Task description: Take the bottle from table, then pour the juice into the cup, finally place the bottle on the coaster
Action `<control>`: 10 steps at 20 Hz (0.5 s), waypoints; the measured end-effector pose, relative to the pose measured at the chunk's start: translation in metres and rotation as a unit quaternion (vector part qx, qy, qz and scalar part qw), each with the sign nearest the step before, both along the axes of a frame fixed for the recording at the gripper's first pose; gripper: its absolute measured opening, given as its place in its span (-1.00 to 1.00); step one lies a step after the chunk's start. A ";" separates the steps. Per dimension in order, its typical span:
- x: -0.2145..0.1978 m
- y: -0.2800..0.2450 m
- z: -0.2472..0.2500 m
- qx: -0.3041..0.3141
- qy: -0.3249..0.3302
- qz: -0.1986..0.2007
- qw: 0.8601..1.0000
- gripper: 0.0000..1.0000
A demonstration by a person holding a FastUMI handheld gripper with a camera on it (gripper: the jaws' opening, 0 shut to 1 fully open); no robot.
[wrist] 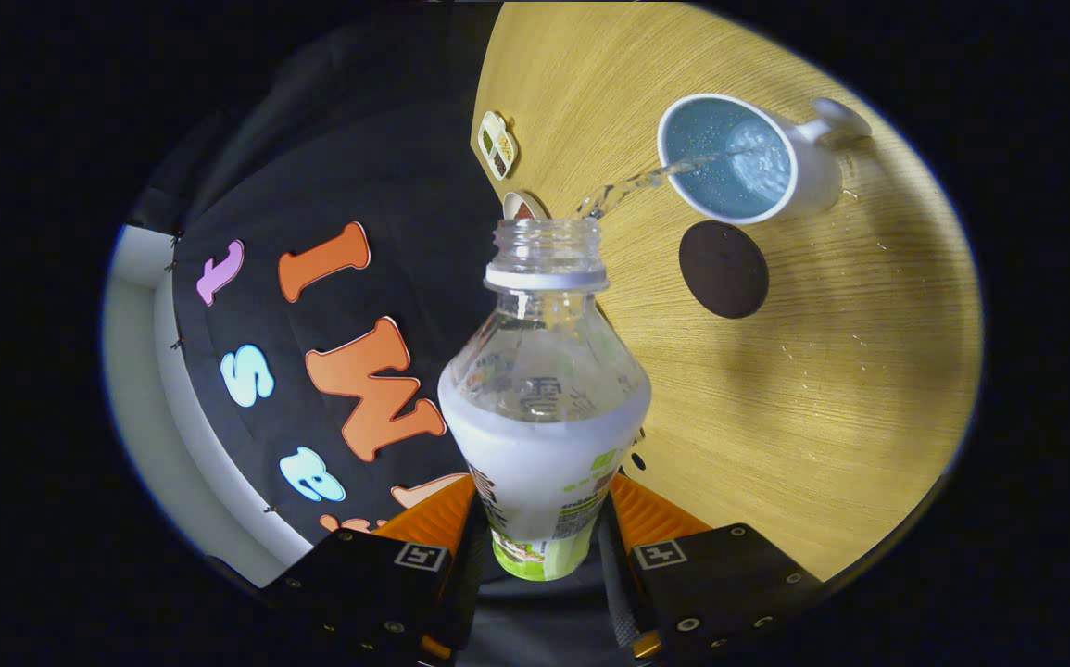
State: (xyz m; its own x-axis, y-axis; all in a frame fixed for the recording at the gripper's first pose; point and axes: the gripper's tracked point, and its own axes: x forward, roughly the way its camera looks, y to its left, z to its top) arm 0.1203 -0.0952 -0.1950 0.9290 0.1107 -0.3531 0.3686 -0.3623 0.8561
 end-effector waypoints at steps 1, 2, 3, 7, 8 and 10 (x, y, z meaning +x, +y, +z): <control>0.000 0.000 0.000 0.003 0.003 -0.001 1.000 0.16; 0.000 -0.001 0.000 0.006 0.005 -0.001 1.000 0.16; 0.000 -0.001 0.000 0.009 0.007 -0.001 1.000 0.16; 0.001 0.000 0.004 0.030 0.005 0.002 1.000 0.16; 0.001 -0.002 0.005 0.032 0.005 0.000 0.999 0.16; 0.002 -0.005 0.004 0.030 0.011 -0.002 0.999 0.16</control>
